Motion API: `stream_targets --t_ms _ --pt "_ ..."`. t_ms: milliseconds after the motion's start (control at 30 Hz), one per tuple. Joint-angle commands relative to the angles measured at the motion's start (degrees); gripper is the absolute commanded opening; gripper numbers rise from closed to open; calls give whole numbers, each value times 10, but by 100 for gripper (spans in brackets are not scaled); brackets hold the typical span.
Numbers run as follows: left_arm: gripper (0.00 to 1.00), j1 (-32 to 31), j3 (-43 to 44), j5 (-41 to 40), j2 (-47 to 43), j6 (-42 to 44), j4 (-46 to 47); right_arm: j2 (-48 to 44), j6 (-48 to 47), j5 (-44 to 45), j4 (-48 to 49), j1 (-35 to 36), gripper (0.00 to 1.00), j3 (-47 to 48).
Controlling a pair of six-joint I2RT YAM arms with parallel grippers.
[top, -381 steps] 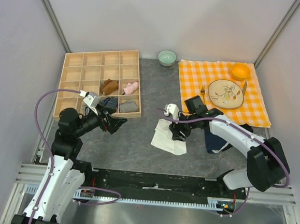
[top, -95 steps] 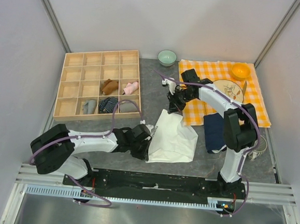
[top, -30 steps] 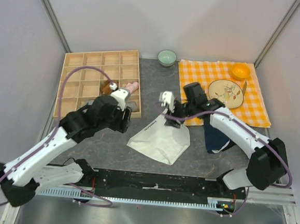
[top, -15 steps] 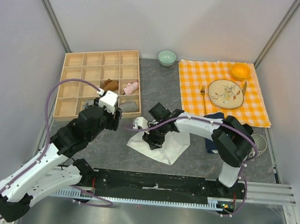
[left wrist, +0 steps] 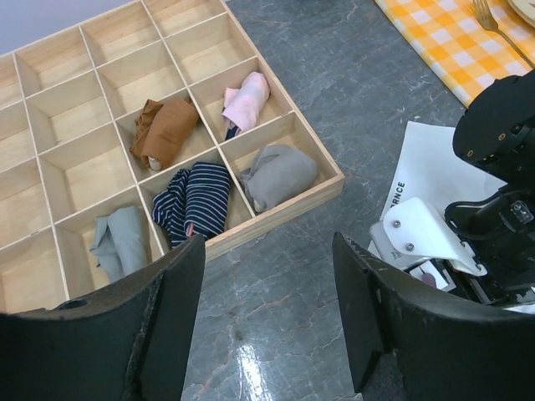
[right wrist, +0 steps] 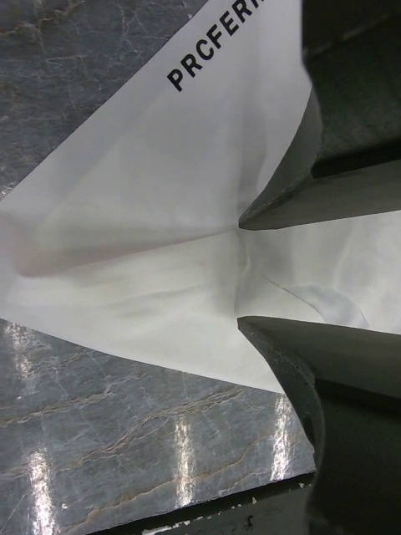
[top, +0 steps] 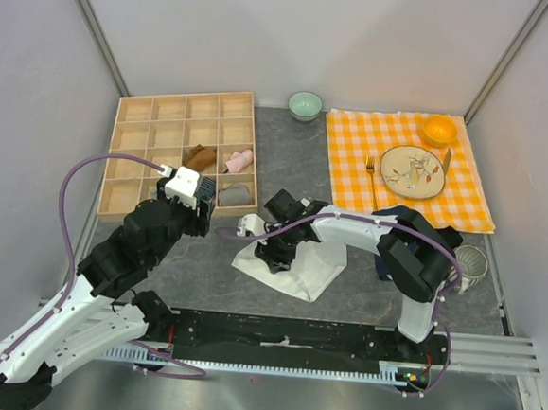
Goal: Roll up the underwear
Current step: Fold the underwear at the center of the board.
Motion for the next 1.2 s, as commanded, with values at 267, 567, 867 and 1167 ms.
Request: stream_targets --t_ms 267,567,867,1167 --pt "69 3 -4 -7 -5 17 26 12 5 11 7 15 35 25" --pt "69 3 -5 -9 -6 18 25 -9 -2 -21 -14 15 2 35" --pt "69 3 -7 -19 -18 18 27 -14 -6 -78 -28 16 0 39" --pt "69 3 -6 -16 -16 18 28 -11 -6 -29 -22 16 27 46"
